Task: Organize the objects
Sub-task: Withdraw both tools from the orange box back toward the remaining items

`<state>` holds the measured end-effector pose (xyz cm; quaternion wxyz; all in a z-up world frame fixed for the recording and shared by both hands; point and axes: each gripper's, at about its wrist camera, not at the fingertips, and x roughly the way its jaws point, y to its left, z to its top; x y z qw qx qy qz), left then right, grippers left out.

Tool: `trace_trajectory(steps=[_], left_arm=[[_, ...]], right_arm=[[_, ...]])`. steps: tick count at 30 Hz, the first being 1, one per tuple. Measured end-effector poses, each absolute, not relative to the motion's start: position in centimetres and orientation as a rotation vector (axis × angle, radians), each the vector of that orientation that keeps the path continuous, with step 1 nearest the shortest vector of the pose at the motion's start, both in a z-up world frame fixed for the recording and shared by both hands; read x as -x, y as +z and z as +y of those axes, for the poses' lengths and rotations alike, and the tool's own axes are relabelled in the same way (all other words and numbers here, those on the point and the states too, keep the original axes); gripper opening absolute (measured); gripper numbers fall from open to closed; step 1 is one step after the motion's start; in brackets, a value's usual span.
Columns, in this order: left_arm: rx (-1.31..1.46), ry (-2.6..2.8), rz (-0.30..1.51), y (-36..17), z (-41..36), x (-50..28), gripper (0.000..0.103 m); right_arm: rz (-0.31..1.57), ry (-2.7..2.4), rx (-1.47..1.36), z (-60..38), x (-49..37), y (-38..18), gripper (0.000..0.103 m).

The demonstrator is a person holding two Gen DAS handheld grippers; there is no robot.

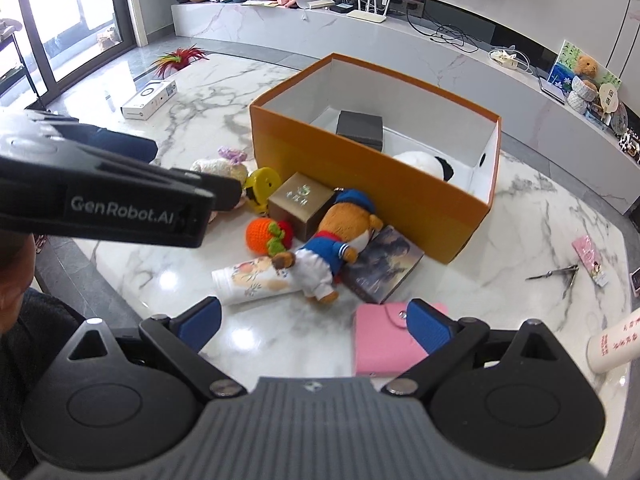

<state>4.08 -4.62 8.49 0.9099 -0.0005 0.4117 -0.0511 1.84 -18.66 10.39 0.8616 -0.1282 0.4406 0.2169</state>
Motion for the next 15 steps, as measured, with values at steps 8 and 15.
trace_trajectory(steps=[8,15], left_arm=[[-0.035,-0.071,0.841,5.8,-3.9,-3.0,0.097],[-0.049,-0.039,0.823,3.5,-2.6,-3.1,0.097]], right_arm=[[0.934,0.445,0.261,-19.1,-1.3,7.7,0.099],[0.921,0.432,0.271,-19.3,-1.3,4.5,0.100]])
